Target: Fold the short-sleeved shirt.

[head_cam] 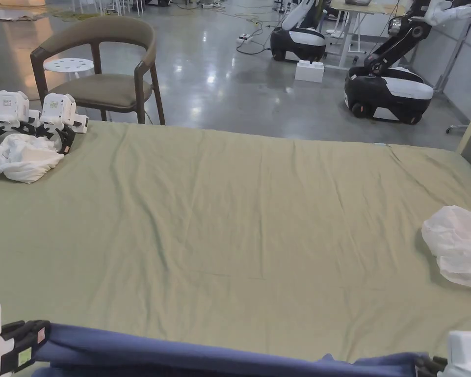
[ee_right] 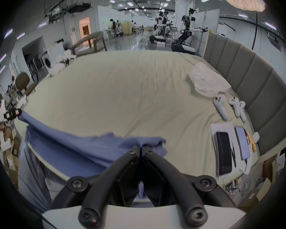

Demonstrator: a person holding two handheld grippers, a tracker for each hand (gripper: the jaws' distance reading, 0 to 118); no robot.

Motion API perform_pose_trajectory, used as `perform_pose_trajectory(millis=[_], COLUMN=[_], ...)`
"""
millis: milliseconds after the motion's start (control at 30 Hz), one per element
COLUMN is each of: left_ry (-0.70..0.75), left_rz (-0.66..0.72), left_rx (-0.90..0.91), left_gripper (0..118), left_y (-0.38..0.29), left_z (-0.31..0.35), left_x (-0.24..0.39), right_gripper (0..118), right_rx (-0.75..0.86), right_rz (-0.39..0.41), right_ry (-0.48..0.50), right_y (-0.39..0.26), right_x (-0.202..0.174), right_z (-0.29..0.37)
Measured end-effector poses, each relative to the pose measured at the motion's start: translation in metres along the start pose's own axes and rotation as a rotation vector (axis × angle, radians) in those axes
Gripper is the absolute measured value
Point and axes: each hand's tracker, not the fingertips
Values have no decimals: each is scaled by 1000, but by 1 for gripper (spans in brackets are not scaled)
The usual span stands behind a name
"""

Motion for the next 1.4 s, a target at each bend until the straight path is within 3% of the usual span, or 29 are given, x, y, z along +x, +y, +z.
perform_pose_trajectory(millis=[67,433,600,633,667,733,833,1000,1267,1333,1400], left_ry=[-3,52,89,125,159,180,165,157,185,198,201], left_rz=[-6,-88,-52,-63,-84,-97,-94,-144,-145,-150,-154], left_rx=[-45,-229,-201,-181,-148,-78,0,143,414,466,519], left_gripper=[0,2,18,27,45,65,65,65,60,52,31], left_y=[-18,-86,-78,-74,-70,-61,-51,-19,33,44,53], left_z=[4,-26,-25,-21,-18,-13,-20,-19,-21,-18,-14], left_x=[-3,-5,-2,2,6,13,13,49,108,121,129], right_gripper=[0,0,17,29,46,55,56,56,56,56,52], right_rx=[-56,-207,-200,-196,-184,-154,-33,193,584,619,712], right_rz=[33,16,23,31,32,37,50,6,-89,-56,-46], right_ry=[-25,-24,-50,-67,-73,-97,-131,-125,-70,-157,-181], right_y=[-19,-85,-84,-81,-78,-67,-41,3,48,58,63], right_x=[-4,-15,-18,-19,-19,-20,-29,-49,-104,-121,-132], right_z=[0,-42,-43,-39,-34,-20,7,35,15,11,8])
